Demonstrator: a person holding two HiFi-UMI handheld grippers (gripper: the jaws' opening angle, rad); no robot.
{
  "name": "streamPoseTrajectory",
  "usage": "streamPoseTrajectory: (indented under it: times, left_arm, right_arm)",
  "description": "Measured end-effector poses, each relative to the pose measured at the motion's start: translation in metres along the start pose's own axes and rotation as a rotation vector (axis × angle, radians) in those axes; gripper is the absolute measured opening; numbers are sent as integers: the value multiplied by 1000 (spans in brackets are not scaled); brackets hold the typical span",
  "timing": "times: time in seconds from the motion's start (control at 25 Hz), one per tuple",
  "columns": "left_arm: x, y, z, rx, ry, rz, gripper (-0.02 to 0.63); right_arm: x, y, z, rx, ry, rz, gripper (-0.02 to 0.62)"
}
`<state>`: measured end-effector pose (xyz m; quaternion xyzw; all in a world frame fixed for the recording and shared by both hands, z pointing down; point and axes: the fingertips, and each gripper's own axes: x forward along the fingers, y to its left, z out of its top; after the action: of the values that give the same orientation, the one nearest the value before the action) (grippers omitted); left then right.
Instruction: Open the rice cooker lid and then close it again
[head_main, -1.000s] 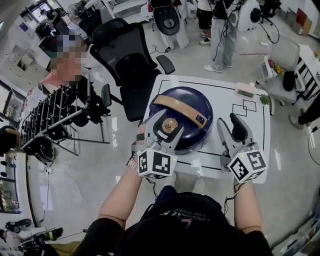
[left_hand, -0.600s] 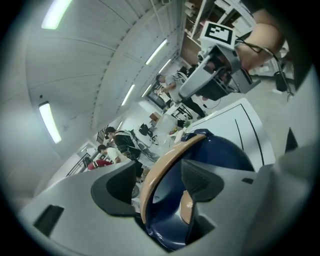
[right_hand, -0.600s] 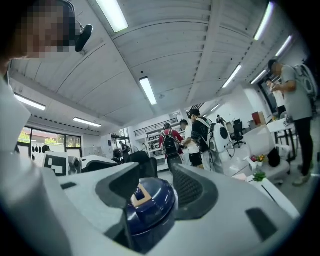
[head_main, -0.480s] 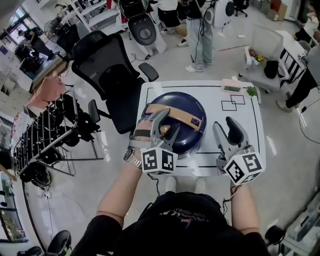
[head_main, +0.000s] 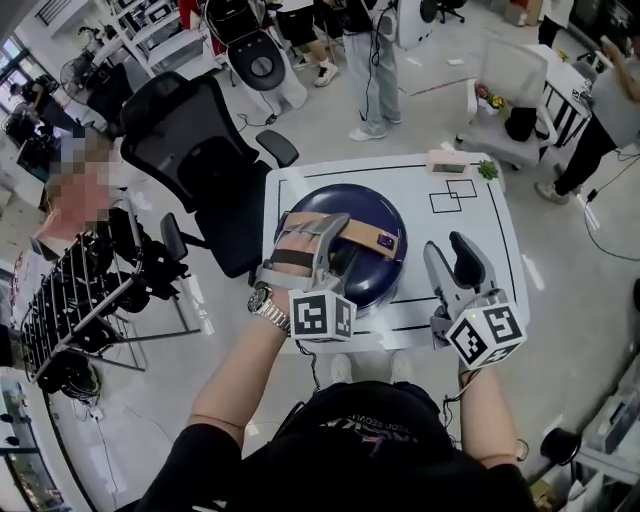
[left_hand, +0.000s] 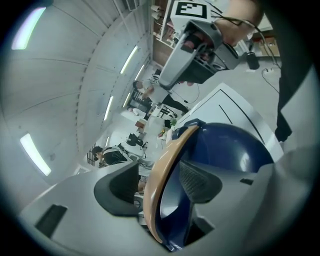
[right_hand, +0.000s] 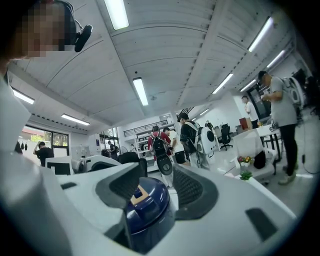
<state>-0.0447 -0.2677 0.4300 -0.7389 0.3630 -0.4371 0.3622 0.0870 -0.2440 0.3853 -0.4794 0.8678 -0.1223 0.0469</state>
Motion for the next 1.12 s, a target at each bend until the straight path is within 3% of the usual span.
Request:
streamPoseTrajectory:
  times: [0.32,0.6,1.12]
  left_arm:
    - [12,-10,5,57,-21,-64,217]
    - [12,-13,7,75,-37,-71,187]
    - [10,-6,4,-48,-52,-99,192]
  right_arm:
    - [-9,-4,0,3,-7,-60,198]
    - [-15,-4,-3,13,-13,-88,198]
    - [-18,1,-5,15,-21,-110,198]
